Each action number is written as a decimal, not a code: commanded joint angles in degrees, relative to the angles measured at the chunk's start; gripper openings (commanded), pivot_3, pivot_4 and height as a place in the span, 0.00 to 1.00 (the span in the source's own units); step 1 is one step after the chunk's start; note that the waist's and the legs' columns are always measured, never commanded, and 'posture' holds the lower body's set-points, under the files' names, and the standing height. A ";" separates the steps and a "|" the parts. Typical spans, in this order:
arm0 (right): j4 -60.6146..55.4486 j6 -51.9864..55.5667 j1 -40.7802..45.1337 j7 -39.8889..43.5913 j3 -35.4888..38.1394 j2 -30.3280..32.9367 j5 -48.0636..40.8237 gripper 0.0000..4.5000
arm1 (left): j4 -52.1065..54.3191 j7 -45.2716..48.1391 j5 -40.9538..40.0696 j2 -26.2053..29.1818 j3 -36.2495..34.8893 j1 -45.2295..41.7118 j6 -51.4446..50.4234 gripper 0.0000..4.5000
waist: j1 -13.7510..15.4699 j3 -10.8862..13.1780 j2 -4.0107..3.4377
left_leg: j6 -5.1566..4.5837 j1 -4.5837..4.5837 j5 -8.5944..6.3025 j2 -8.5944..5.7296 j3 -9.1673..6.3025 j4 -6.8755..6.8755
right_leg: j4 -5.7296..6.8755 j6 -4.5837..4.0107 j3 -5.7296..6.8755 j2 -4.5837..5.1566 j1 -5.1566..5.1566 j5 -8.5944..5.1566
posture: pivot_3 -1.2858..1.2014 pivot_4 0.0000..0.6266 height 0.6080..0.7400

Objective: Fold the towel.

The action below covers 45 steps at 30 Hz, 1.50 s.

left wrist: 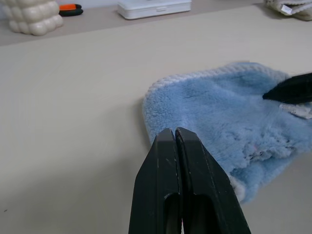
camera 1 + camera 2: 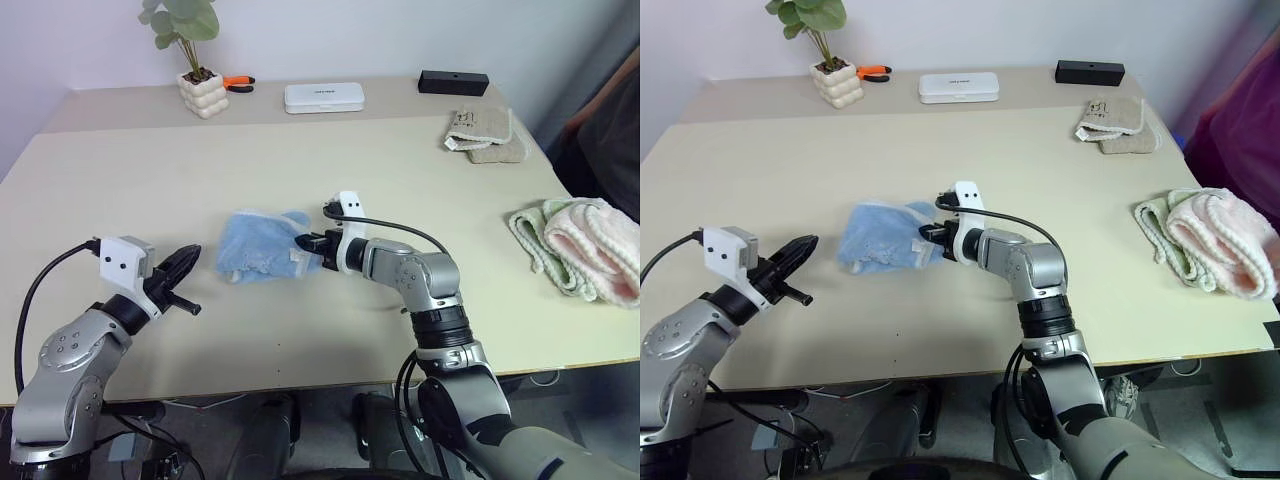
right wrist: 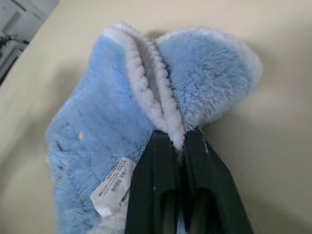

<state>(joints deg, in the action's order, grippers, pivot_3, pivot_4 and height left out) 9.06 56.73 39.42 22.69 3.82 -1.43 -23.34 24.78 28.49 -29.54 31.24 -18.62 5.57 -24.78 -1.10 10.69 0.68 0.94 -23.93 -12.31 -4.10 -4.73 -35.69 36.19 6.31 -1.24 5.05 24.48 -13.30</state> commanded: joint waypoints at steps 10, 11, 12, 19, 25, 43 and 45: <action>5.58 -13.42 10.14 -23.72 31.85 12.32 -6.09 0.01 | -2.31 1.14 0.80 -1.47 5.62 -7.22 0.63 0.00 | 0.39 0.00 -0.01 | -0.01 -0.03 0.01 -0.05 0.01 0.01 | -0.07 0.00 0.04 0.04 -0.05 0.00 | 0.52 0.24 0.93; 6.45 -13.99 9.76 -25.91 33.65 13.18 -6.23 0.01 | -3.03 1.37 0.86 -1.67 6.22 -8.27 0.72 0.00 | 0.34 0.01 -0.01 | -0.02 -0.03 0.01 -0.04 0.02 0.02 | -0.07 0.00 0.04 0.03 -0.05 0.00 | 0.52 0.24 0.93; 7.16 -14.35 9.30 -28.04 35.32 13.97 -6.37 0.01 | -3.67 1.66 1.04 -1.87 6.88 -9.24 0.89 0.00 | 0.18 0.01 -0.01 | -0.02 -0.03 0.01 -0.03 0.03 0.02 | -0.06 0.00 0.04 0.02 -0.05 0.00 | 0.52 0.24 0.93; -1.49 -8.25 1.49 -37.14 39.27 13.65 -9.10 0.01 | -7.16 3.56 2.82 -2.78 10.23 -12.97 1.96 0.00 | -0.28 0.06 -0.14 | -0.05 0.01 0.03 0.06 0.13 0.06 | 0.01 0.01 -0.05 -0.02 -0.03 0.01 | 0.52 0.24 0.93; -7.02 -4.28 -0.79 -39.72 39.28 13.50 -12.46 0.15 | -9.44 4.87 3.95 -3.42 11.29 -13.65 3.33 0.00 | 0.00 0.09 -0.21 | -0.07 0.00 0.03 0.04 0.15 0.00 | 0.02 0.02 -0.06 -0.02 -0.04 0.01 | 0.52 0.24 0.93; -4.37 -25.25 0.68 -5.90 1.81 38.73 9.78 0.64 | -17.34 -4.67 13.90 -3.14 4.49 -15.51 13.84 0.00 | -0.30 0.10 -0.21 | -0.08 0.03 0.03 0.10 0.18 -0.03 | -0.03 0.04 -0.04 -0.07 -0.10 0.01 | 0.52 0.24 0.93; -4.78 -31.01 0.03 2.04 -2.61 39.15 10.70 0.64 | -15.92 -4.74 13.79 -2.07 2.41 -13.76 13.62 0.00 | 0.01 0.10 -0.19 | -0.07 0.02 0.03 0.08 0.17 -0.04 | -0.04 0.05 -0.04 -0.06 -0.10 0.01 | 0.52 0.24 0.93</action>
<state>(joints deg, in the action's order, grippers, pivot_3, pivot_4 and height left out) 6.28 30.84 38.72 18.83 3.47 36.48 -13.71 6.85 24.30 -15.81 27.90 -13.26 -9.20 -11.98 -1.09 10.80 0.49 0.87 -23.93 -12.28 -4.02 -4.56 -35.73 36.14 6.36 -1.27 5.00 24.38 -13.29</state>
